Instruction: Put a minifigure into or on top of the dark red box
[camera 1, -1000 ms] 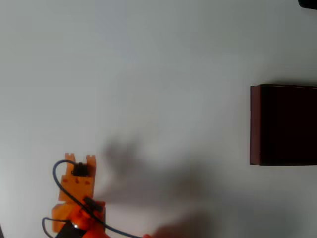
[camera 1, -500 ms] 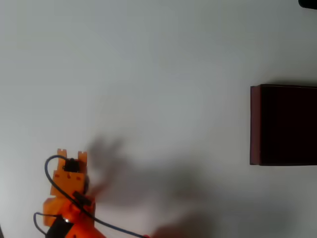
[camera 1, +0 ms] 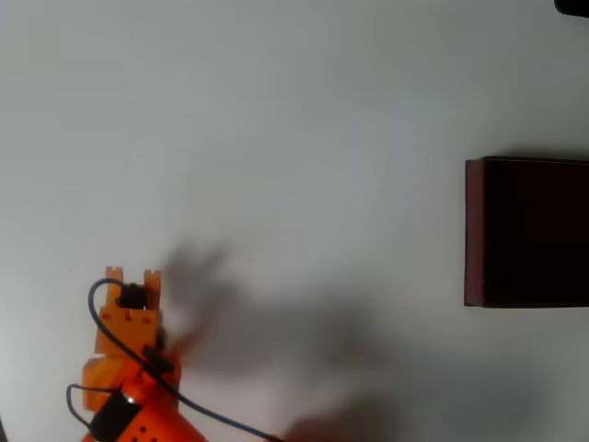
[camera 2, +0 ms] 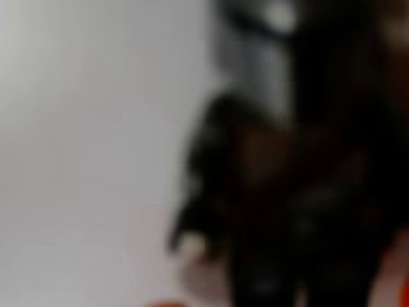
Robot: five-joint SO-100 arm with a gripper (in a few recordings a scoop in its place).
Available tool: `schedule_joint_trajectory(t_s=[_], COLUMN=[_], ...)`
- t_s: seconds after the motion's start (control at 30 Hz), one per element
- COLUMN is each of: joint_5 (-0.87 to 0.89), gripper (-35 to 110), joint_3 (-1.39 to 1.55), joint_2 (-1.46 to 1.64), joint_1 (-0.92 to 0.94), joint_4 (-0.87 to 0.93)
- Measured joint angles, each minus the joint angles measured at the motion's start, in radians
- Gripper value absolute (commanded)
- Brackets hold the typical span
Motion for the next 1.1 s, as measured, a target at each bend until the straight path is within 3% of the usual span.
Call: schedule_joint_trajectory(t_s=[0.83,1.1], joint_5=[0.000,-0.080], gripper=[3,1], joint_3=[0.020,0.014], joint_2=[-0.048,-0.018], joint_1=[0.009,0.043], joint_4=[-0.123,-0.092])
